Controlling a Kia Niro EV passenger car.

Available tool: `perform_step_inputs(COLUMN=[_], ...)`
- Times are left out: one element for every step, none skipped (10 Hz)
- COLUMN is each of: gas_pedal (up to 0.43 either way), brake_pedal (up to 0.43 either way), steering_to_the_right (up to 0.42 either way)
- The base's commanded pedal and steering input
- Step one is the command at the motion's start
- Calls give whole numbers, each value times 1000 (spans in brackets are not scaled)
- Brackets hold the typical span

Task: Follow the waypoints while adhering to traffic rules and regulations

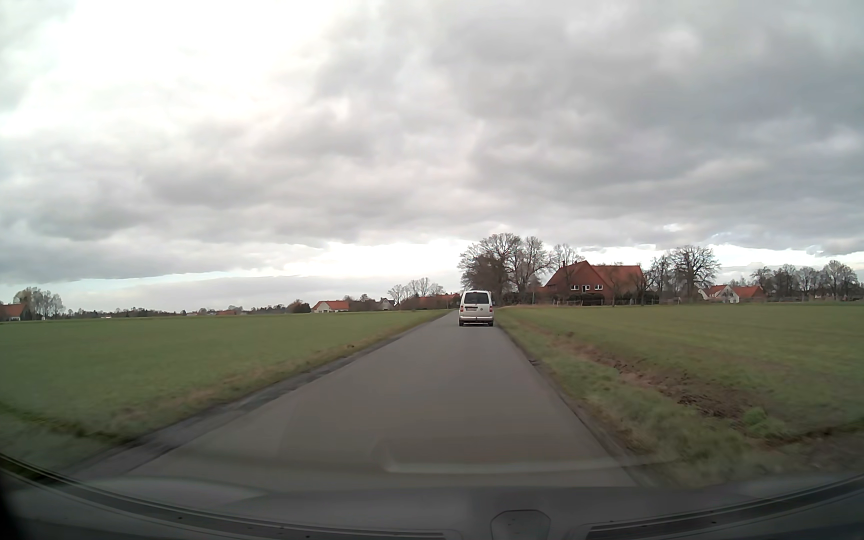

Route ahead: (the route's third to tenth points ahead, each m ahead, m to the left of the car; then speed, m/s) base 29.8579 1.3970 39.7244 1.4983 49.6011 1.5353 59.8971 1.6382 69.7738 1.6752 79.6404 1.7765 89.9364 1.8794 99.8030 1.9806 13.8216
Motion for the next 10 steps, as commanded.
perform_step_inputs(gas_pedal=[189, 189, 177, 169, 169, 169, 169, 169, 138, 138], brake_pedal=[0, 0, 0, 0, 0, 0, 0, 0, 0, 0], steering_to_the_right=[1, 1, 1, 1, 1, 1, 2, 1, 0, 0])
